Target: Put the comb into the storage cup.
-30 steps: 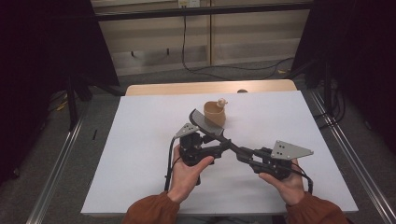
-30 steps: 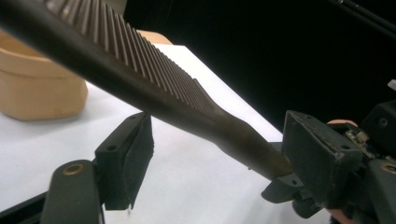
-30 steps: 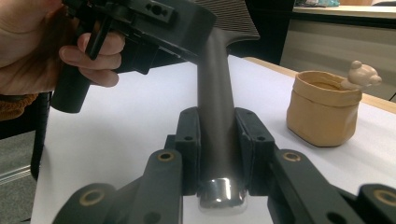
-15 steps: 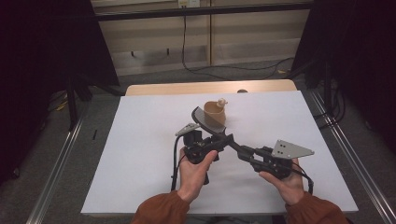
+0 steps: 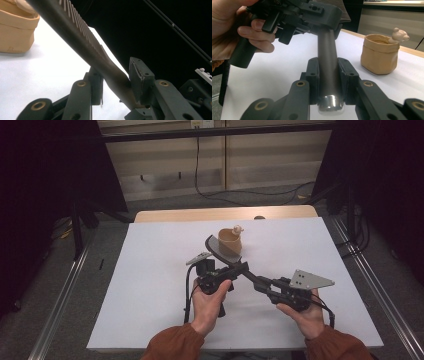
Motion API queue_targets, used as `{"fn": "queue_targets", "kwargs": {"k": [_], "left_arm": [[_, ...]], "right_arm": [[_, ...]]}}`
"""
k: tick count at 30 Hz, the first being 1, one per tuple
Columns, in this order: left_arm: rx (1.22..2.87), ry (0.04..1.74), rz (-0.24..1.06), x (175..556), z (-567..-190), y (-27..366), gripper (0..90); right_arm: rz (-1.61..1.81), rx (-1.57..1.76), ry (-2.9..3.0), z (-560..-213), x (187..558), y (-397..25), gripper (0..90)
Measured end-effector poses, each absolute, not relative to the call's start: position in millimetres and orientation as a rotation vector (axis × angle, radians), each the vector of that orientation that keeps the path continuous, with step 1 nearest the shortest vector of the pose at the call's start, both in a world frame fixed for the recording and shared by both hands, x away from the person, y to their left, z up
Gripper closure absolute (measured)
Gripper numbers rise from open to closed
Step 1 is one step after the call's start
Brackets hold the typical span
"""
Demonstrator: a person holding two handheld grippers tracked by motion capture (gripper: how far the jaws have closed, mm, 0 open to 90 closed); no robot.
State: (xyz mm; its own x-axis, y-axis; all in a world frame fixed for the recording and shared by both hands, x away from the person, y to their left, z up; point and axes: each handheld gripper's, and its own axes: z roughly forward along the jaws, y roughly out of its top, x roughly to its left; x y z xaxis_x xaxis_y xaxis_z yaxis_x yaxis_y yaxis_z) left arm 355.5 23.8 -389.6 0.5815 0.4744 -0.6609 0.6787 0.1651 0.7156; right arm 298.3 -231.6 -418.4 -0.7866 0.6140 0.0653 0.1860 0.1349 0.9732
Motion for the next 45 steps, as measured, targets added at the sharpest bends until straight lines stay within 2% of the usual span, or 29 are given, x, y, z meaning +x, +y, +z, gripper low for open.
{"fn": "queue_targets", "kwargs": {"k": [15, 29, 32, 35, 42, 45], "left_arm": [[1.430, 0.997, -0.271, 363, -392, 28, 71.3], [1.437, 0.930, -0.253, 361, -382, 29, 73.2], [1.440, 0.933, -0.254, 362, -383, 29, 73.3], [1.438, 0.927, -0.255, 362, -382, 29, 73.3], [1.451, 0.918, -0.210, 364, -379, 33, 73.4], [1.466, 0.914, -0.181, 365, -378, 36, 73.3]], "right_arm": [[1.658, 0.779, 2.088, -423, 301, -227, 72.2], [1.726, 0.767, 2.057, -421, 300, -227, 70.3], [1.731, 0.780, 2.048, -420, 301, -227, 61.4], [1.721, 0.800, 2.054, -421, 301, -227, 59.2], [1.707, 0.847, 2.041, -421, 302, -229, 38.7], [1.699, 0.859, 2.035, -421, 302, -230, 33.5]]}}
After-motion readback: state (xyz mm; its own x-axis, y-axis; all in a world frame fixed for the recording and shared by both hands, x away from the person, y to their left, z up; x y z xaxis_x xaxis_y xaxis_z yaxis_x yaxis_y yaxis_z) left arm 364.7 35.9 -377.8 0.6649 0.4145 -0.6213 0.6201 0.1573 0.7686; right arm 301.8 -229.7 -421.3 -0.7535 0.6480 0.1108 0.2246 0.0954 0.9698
